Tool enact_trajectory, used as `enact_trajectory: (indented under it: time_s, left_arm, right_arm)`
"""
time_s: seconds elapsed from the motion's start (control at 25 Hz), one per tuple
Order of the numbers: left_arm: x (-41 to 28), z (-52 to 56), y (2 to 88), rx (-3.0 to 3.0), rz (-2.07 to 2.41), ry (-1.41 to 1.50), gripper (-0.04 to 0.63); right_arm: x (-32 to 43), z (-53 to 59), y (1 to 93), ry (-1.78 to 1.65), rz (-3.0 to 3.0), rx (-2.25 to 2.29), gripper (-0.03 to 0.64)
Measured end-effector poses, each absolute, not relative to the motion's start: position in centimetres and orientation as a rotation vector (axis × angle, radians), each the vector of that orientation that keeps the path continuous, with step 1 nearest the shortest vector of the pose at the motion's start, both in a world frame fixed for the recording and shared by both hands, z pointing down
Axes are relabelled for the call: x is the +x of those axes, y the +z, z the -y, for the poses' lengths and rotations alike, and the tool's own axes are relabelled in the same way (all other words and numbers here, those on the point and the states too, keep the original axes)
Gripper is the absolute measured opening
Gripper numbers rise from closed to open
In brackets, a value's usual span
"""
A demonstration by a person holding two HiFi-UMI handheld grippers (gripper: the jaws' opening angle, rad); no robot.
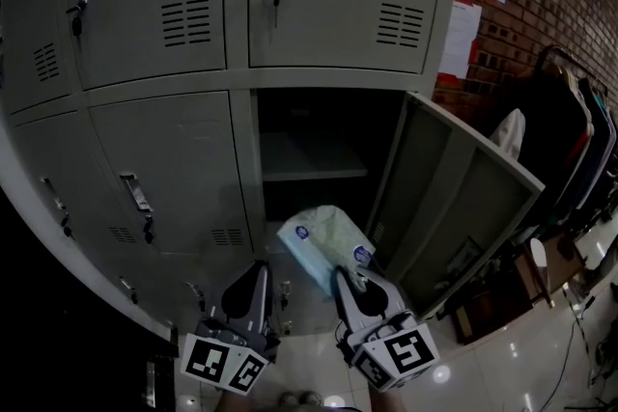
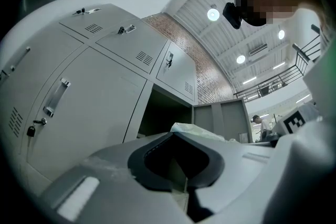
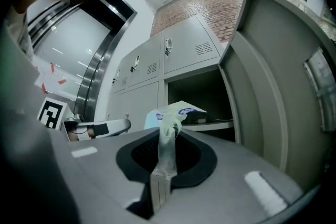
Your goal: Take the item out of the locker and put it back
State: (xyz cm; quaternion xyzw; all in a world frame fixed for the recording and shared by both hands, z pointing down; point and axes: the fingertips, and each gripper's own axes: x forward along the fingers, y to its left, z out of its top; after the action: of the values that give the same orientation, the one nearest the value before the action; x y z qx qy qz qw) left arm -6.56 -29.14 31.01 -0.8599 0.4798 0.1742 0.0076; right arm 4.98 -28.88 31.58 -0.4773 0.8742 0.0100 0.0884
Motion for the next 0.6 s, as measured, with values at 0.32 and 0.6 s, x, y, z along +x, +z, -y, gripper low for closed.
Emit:
enact_trajectory:
  time_s: [0.32, 0.6]
  left_arm:
    - [-6.7, 29.4, 30.9, -2.682, -1.508, 0.55, 0.004]
    - [-6.9, 30.1, 31.4, -2.69, -1.52, 0.546, 0.005]
  right_arm:
    - [5.2, 28.7, 30.5, 0.056, -2.598, -1.403, 0.031]
    - [4.9, 31.6, 25.4, 0.209, -2.552, -1.377, 0.032]
